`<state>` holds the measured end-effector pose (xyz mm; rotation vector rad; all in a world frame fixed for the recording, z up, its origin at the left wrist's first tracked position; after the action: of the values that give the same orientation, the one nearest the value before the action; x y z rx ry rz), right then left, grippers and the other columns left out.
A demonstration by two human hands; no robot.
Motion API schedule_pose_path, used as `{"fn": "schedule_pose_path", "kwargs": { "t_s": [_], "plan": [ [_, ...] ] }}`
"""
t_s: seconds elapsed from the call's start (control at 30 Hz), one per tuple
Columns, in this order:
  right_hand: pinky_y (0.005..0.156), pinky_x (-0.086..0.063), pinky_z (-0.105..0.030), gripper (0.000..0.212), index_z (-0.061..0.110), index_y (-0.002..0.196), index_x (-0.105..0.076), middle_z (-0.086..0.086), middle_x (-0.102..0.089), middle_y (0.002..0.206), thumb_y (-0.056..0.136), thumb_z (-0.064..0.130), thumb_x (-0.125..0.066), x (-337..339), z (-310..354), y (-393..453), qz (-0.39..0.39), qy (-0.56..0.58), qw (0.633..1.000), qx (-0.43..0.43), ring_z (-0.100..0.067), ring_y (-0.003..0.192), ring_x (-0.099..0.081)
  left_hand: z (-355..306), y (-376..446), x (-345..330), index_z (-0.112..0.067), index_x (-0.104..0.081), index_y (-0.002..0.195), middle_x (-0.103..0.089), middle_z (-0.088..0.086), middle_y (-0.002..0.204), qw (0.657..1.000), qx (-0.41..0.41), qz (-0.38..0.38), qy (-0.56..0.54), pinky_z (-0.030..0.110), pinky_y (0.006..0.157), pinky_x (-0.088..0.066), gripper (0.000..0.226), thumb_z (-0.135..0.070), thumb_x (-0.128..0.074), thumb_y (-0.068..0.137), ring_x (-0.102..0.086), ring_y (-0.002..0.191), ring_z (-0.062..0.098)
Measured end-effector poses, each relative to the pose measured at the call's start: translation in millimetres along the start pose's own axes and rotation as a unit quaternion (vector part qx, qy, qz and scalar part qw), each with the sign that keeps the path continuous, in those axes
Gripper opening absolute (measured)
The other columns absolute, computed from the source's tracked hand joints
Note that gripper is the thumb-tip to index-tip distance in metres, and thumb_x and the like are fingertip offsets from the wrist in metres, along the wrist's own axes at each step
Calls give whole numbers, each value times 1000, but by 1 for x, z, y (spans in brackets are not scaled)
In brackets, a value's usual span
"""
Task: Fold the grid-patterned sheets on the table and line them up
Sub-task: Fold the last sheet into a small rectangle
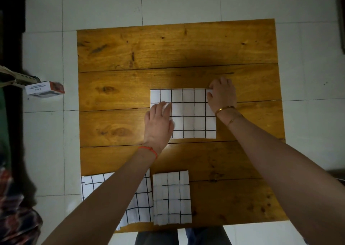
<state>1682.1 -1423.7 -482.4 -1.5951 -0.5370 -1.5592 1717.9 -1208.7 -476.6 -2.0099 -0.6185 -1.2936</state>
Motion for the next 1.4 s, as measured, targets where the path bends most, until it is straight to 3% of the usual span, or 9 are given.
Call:
{"fn": "schedule_pose_path", "kwargs": {
  "t_s": [0.33,0.53,0.63,0.73,0.9,1.03,1.23,1.3,1.4],
  "plan": [
    [84,-42,-33,15,10,102,-57,-10,-60,100,88,14,-59,-17,-16,-22,68,105,992,-15,-26,104,-50,-12,-31,-16,-17,-32,145,-32,6,148,999,13,27,-37,41,110,-33,60,-22,-55,90,-30,135,23],
    [86,-47,-38,5,10,88,-61,-12,-58,107,87,15,-59,-26,-20,-35,101,96,989,-38,-28,106,-50,-25,-48,-20,-16,-42,140,-41,8,143,999,-9,20,-46,44,106,-37,58,-19,-60,85,-39,130,26],
    [73,-49,-36,5,11,81,-58,-10,-61,90,83,16,-59,-20,-18,-43,97,154,982,-45,-26,91,-56,-36,-55,-19,-16,-45,138,-46,7,138,998,-15,10,-60,44,100,-42,57,-28,-62,85,-44,125,26],
    [56,-42,-24,8,13,82,-57,0,-57,75,81,18,-63,-6,-19,-52,98,297,942,-120,-15,71,-53,-44,-59,-16,-17,-47,136,-50,5,133,997,-9,-4,-82,41,98,-42,61,-41,-62,82,-47,122,25],
    [45,-48,-18,16,14,95,-62,1,-59,81,81,6,-62,15,0,-76,144,517,822,-193,-10,63,-57,-48,-67,0,-19,-44,133,-52,-2,127,988,50,-39,-138,35,97,-39,73,-64,-54,77,-47,118,17],
    [59,-53,-27,21,15,98,-69,0,-64,77,84,6,-58,37,14,-94,141,571,787,-186,-7,56,-62,-52,-75,30,-19,-45,129,-52,-4,124,974,77,-87,-197,34,96,-39,77,-71,-52,73,-49,114,16],
    [46,-49,-19,19,13,85,-73,1,-68,72,87,6,-55,75,16,-117,76,583,787,-188,-6,49,-63,-56,-97,73,-20,-46,125,-51,-9,122,968,43,-124,-212,31,92,-36,73,-73,-50,76,-46,112,9],
    [46,-49,-22,19,15,78,-71,-4,-68,69,87,7,-56,82,15,-123,78,596,773,-201,-12,50,-65,-53,-103,83,-20,-50,118,-54,-8,113,963,40,-134,-230,30,86,-41,58,-60,-60,78,-52,102,10],
    [45,-45,-23,16,13,76,-70,-8,-71,72,86,10,-58,88,11,-131,88,603,762,-219,-18,53,-67,-41,-111,95,-19,-56,99,-61,-6,88,956,49,-144,-251,20,56,-42,22,-28,-67,83,-58,72,14]
  ]
}}
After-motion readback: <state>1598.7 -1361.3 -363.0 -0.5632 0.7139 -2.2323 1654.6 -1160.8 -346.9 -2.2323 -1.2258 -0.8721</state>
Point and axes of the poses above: each hand's wrist, its own y-axis towards the middle knuckle, its own x-axis out of the back of the hand, z = x × y, the point moved 9 cm from there along y, towards the middle knuckle
